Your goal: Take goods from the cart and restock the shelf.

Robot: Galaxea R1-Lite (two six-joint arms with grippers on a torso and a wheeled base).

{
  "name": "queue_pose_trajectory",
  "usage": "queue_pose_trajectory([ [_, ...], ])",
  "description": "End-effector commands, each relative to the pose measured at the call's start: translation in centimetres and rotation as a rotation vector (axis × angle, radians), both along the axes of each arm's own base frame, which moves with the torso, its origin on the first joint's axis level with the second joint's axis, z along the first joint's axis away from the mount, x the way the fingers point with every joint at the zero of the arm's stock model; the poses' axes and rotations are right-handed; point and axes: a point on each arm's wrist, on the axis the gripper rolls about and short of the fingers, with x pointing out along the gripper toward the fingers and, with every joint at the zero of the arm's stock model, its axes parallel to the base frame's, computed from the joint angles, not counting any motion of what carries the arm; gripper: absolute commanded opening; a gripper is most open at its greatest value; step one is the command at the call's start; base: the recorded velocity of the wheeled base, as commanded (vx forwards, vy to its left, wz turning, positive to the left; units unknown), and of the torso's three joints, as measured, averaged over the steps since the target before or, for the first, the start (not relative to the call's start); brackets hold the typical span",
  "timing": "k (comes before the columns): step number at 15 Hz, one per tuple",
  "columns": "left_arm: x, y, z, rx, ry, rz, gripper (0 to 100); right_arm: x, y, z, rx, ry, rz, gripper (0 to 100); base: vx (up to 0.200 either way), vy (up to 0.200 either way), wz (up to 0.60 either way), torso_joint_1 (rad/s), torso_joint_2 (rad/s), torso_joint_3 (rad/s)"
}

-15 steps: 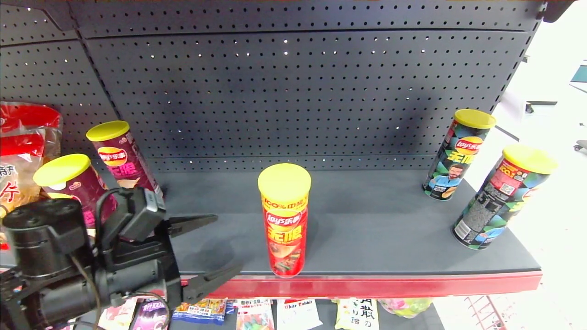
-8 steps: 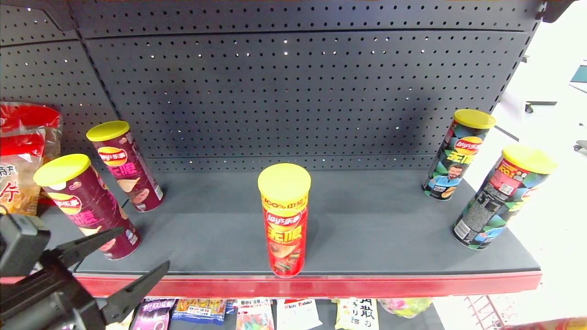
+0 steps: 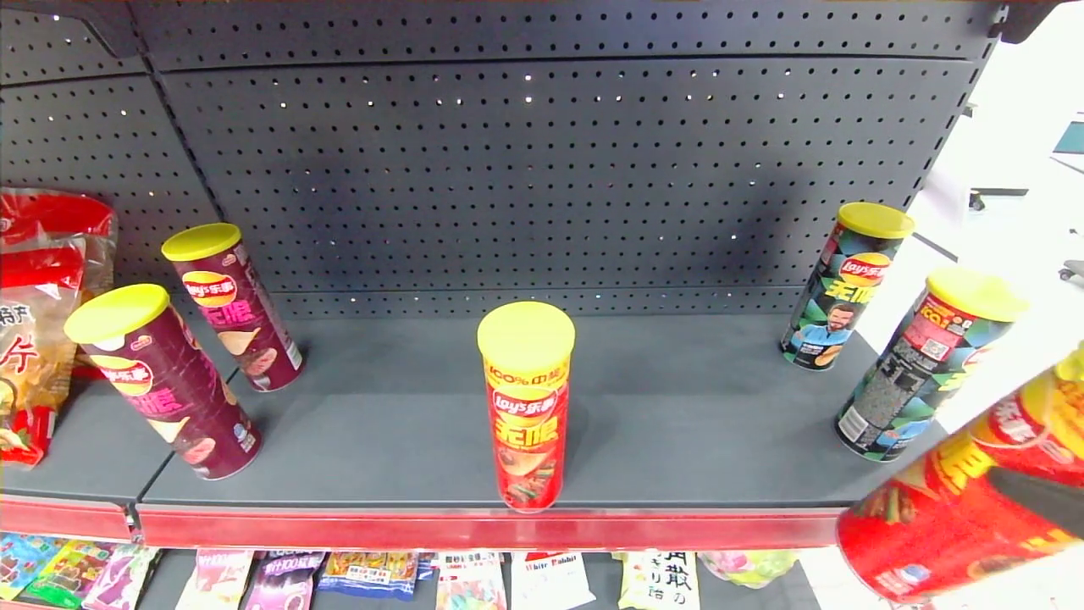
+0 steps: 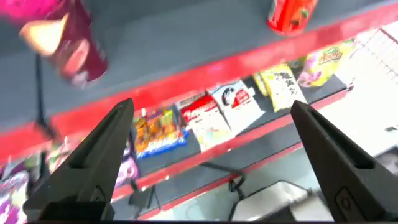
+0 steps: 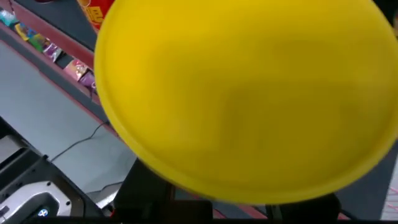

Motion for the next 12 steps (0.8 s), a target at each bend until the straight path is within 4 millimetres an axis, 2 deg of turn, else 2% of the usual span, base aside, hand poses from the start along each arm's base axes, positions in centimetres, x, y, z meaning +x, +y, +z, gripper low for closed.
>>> queue_pose_trajectory([
  [1, -2.2, 0.5, 0.1, -0.030, -0.147, 0.010, 100, 5.4, 2.7, 0.4, -0.043, 0.102, 0.062, 0, 0.000, 0.000, 0.00, 0.000, 0.00, 0.000],
  [2, -2.1, 0.5, -0.1, -0.028, -0.140, 0.012, 100, 7.1, 3.4, 0.6, -0.039, 0.080, 0.062, 0, 0.000, 0.000, 0.00, 0.000, 0.00, 0.000],
  [3, -2.1, 0.5, -0.5, -0.026, -0.129, 0.012, 100, 9.9, 4.6, 0.8, -0.032, 0.067, 0.066, 0, 0.000, 0.000, 0.00, 0.000, 0.00, 0.000],
  [8, -2.1, 0.5, -0.7, -0.027, -0.135, 0.012, 100, 18.4, 8.3, 1.3, -0.071, 0.052, 0.162, 0, 0.000, 0.000, 0.00, 0.000, 0.00, 0.000],
  [9, -2.2, 0.5, -0.8, -0.028, -0.138, 0.012, 100, 20.0, 9.0, 1.4, -0.083, 0.035, 0.170, 0, 0.000, 0.000, 0.00, 0.000, 0.00, 0.000],
  [12, -2.2, 0.5, -0.8, -0.028, -0.137, 0.012, 100, 22.5, 11.5, 1.4, -0.076, 0.025, 0.217, 0, 0.000, 0.000, 0.00, 0.000, 0.00, 0.000],
])
